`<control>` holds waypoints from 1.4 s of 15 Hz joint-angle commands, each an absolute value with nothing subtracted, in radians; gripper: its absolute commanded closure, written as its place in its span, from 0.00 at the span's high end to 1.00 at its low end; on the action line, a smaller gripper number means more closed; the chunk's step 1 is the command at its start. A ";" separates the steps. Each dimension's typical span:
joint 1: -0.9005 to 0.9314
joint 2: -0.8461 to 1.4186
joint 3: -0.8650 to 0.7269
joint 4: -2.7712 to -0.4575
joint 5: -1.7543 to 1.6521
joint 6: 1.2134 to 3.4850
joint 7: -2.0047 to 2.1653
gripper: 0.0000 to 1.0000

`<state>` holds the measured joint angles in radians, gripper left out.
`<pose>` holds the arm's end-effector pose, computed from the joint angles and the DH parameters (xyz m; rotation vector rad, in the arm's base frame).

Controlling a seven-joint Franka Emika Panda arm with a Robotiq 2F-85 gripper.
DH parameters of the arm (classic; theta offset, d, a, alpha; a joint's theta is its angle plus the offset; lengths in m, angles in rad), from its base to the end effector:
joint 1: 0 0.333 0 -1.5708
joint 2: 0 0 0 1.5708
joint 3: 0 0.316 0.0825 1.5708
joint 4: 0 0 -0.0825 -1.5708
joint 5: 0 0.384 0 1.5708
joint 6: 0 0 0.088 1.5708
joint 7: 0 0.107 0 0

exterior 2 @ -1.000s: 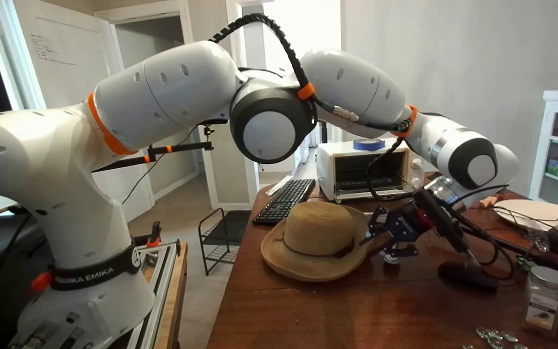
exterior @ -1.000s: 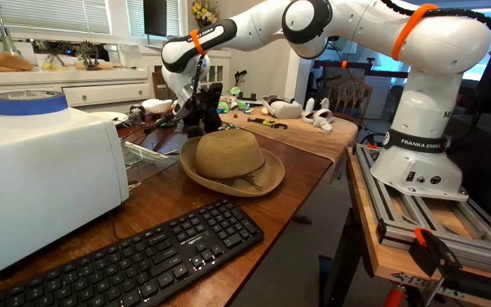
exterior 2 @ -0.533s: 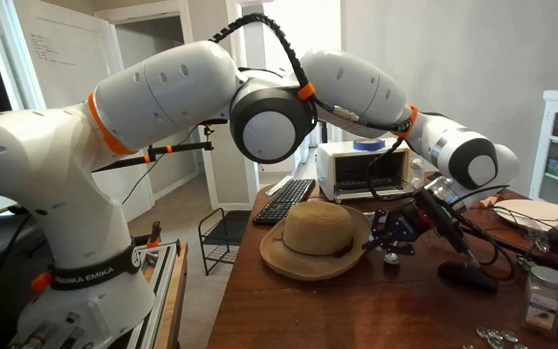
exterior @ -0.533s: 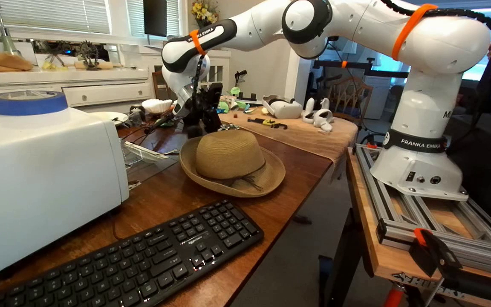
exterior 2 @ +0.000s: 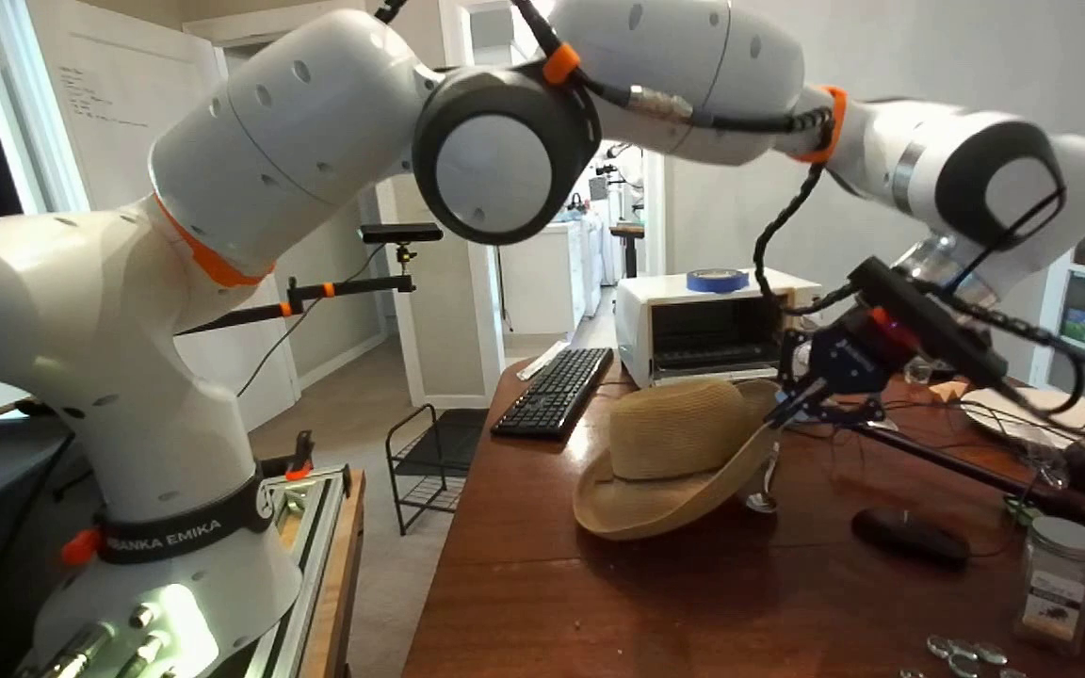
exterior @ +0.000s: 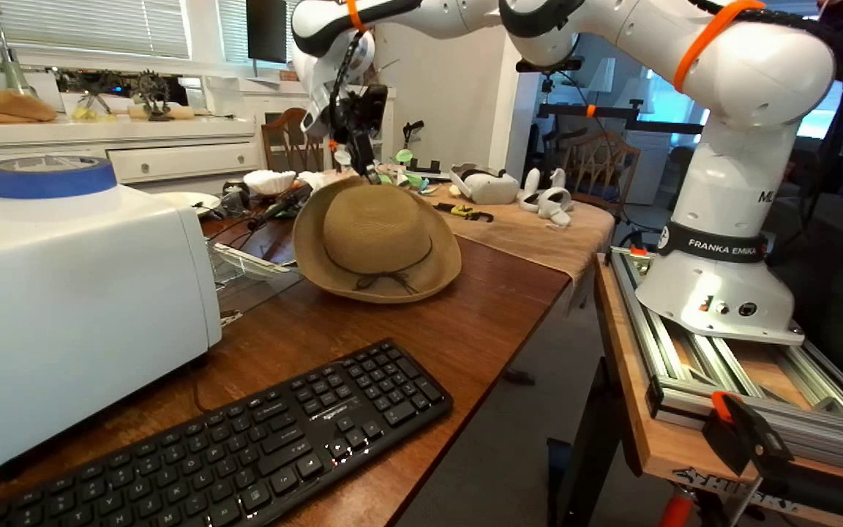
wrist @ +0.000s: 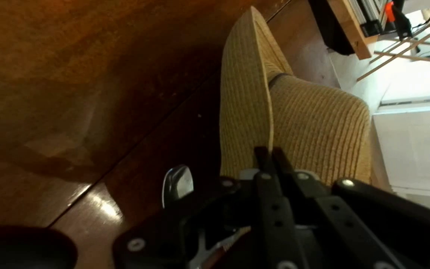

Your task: Turn the hat upside down.

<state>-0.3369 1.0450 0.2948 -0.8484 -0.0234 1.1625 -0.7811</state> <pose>0.6920 -0.1123 0.2537 -2.3825 -0.8546 0.6955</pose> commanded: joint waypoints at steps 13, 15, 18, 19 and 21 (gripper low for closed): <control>-0.457 0.470 0.251 -0.986 0.044 1.385 -0.407 0.01; -0.424 0.492 0.225 -1.038 -0.036 1.447 -0.349 0.01; -0.409 0.556 0.204 -1.111 -0.093 1.463 -0.265 0.01; -0.414 0.577 0.201 -1.135 -0.085 1.459 -0.250 0.01; -0.427 0.608 0.196 -1.177 -0.063 1.451 -0.242 0.01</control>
<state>-0.4164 0.5841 0.2084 -1.1126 -0.0703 1.4410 -0.2730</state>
